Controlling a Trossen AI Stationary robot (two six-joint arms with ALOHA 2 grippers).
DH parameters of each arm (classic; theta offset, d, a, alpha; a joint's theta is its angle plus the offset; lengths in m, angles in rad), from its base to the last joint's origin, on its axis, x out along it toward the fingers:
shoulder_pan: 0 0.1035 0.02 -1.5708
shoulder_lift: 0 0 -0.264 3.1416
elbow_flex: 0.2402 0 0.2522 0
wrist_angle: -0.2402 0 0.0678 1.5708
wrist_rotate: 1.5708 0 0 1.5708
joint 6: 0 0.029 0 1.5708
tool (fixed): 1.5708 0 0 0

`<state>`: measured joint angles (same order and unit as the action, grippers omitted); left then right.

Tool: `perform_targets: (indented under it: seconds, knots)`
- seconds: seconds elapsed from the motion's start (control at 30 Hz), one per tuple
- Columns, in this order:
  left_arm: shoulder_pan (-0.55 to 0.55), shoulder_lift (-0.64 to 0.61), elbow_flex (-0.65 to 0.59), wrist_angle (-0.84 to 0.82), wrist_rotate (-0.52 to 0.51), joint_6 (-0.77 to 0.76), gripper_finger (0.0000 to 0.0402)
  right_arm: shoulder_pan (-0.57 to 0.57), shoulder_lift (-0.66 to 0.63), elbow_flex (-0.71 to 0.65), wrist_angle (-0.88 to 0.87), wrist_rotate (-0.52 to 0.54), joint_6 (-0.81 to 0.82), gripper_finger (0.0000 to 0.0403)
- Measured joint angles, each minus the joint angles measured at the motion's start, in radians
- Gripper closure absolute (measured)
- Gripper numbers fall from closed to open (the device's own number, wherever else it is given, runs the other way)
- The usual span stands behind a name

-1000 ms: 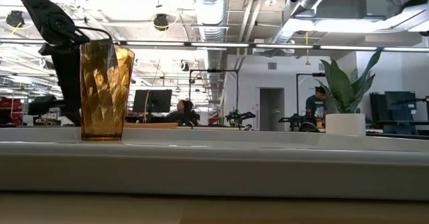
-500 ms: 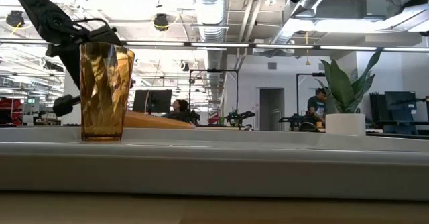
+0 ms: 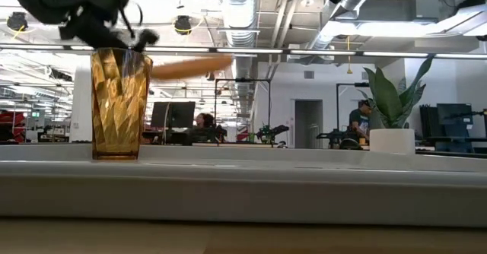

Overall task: Pick and place plate/cup/fork/spoon on tray
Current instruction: Put the orange plate on the gray tray at the bottom of the brown cup

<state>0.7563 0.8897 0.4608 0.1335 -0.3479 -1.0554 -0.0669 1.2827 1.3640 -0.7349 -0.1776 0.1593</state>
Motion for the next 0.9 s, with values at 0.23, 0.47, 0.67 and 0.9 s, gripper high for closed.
perform_targets:
  seconds: [0.23, 0.47, 0.67, 0.9]
  knots:
    - [-0.036, -0.113, 0.2, -0.114, 0.178, 0.169, 0.0401, 0.0, 0.0, 0.0, 0.0, 0.0, -0.002, 0.0138]
    - [-0.223, -0.151, 0.457, -0.563, 0.191, 0.279, 0.0401, 0.0, 0.0, 0.0, 0.001, 0.0, -0.002, 0.0138]
    - [-0.512, -0.153, 0.521, -0.673, 0.172, 0.124, 0.0401, 0.0, 0.0, 0.0, 0.001, 0.0, -0.002, 0.0138]
    - [-0.887, -0.149, 0.521, -0.849, -0.007, -0.151, 0.0401, 0.0, 0.0, 0.0, -0.017, 0.0, -0.001, 0.0138]
